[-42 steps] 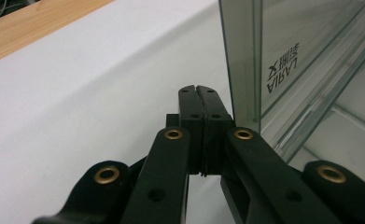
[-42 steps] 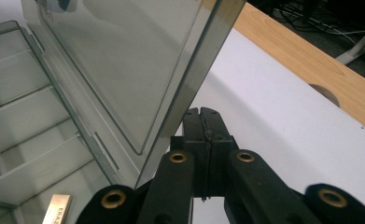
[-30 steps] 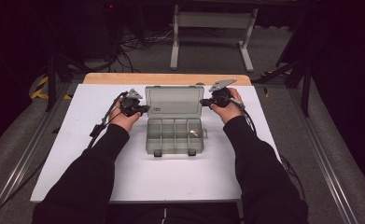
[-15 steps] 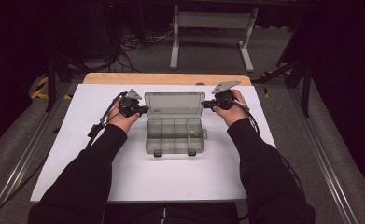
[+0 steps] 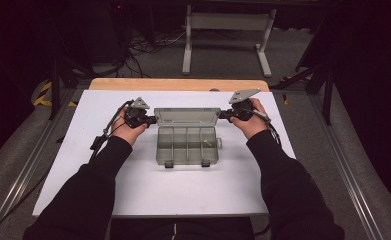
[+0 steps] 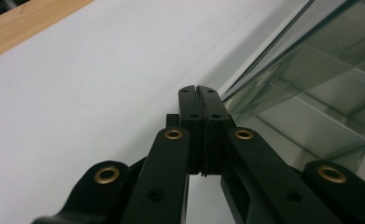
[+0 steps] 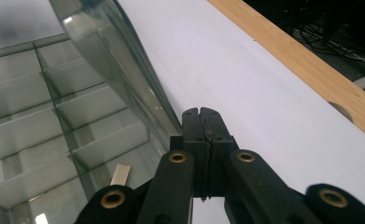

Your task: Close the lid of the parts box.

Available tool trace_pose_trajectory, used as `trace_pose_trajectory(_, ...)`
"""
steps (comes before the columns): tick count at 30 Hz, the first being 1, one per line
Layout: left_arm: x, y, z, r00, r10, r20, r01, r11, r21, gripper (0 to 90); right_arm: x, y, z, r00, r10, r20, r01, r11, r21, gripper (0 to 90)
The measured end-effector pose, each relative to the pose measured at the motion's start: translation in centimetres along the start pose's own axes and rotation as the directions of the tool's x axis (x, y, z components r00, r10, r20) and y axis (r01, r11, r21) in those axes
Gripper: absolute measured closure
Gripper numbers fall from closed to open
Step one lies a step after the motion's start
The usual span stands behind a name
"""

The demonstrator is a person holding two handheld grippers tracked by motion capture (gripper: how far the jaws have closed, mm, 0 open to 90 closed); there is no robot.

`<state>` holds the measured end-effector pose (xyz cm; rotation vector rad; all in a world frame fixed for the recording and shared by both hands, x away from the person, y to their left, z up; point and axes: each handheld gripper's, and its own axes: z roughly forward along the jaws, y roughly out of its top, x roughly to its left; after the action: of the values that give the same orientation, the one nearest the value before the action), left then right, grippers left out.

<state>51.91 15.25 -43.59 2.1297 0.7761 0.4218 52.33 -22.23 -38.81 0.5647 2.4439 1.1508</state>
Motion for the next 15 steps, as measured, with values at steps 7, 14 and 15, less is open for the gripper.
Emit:
trace_pose_trajectory(7,-0.3,0.0,-0.7,0.9999,0.016,0.003,-0.016,0.9999,0.000,89.9,0.4,-0.3,-0.8,1.0000,-0.007,-0.006,0.007,1.000,-0.004,90.0)
trace_pose_trajectory(14,-0.8,-0.2,-1.1,0.9994,0.025,0.025,-0.025,0.9997,0.007,89.8,0.8,-0.7,-1.4,0.9999,-0.008,-0.013,0.008,1.000,-0.005,90.0)
trace_pose_trajectory(15,-0.9,-0.3,-1.2,0.9993,0.025,0.030,-0.025,0.9997,0.007,89.7,0.9,-0.8,-1.4,0.9999,-0.003,-0.012,0.003,1.000,-0.001,90.0)
